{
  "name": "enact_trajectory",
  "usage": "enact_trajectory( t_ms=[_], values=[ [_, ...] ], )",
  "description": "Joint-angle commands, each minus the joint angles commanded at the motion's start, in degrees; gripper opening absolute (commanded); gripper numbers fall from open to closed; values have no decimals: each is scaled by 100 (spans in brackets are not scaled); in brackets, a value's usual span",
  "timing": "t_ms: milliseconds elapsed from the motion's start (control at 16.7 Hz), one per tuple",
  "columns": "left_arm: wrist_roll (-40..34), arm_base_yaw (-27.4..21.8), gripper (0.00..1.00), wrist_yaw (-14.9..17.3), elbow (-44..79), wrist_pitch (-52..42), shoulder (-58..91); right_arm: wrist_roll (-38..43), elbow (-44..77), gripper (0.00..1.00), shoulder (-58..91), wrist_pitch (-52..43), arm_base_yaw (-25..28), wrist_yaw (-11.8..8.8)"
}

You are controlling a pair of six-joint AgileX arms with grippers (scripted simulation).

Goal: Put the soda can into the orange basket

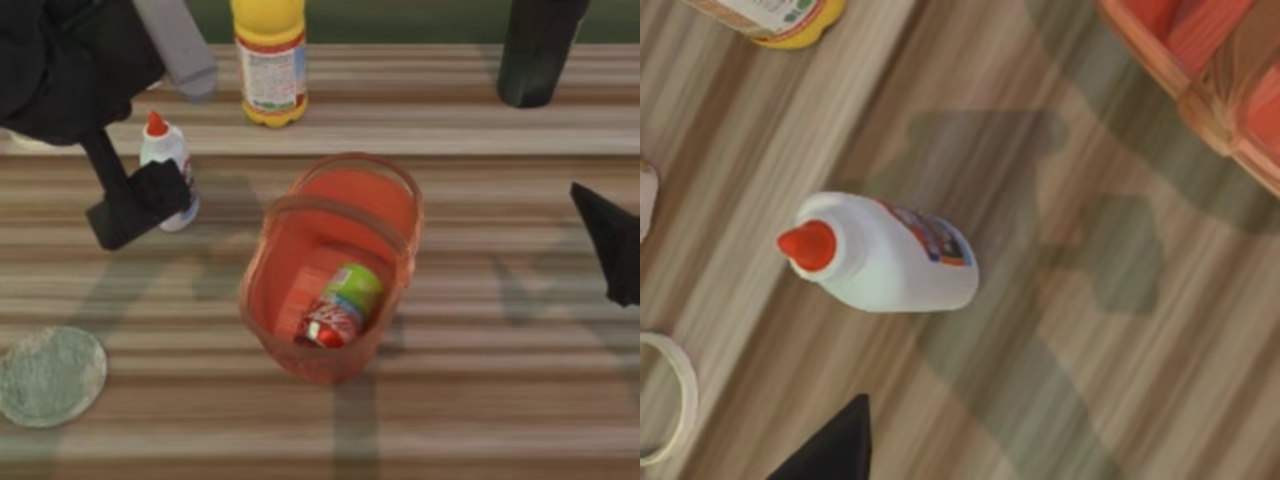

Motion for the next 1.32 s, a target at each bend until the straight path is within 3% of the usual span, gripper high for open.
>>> enact_trajectory(
  t_ms=[360,660,900,1320],
  values=[
    [1536,-815,100,-59,2968,-1706,2805,52,-1287,100,-3132,-1379,-382,1382],
    [2391,-1250,100,-65,4494,-2766,4574,103,-1907,100,-4924,-2127,-594,2179],
    [2666,-1386,100,-60,4958,-3145,5202,120,-2078,100,-5467,-2347,-664,2439],
    [2674,-1372,100,-61,4855,-3061,5190,120,-2079,100,-5471,-2348,-665,2441]
  ],
)
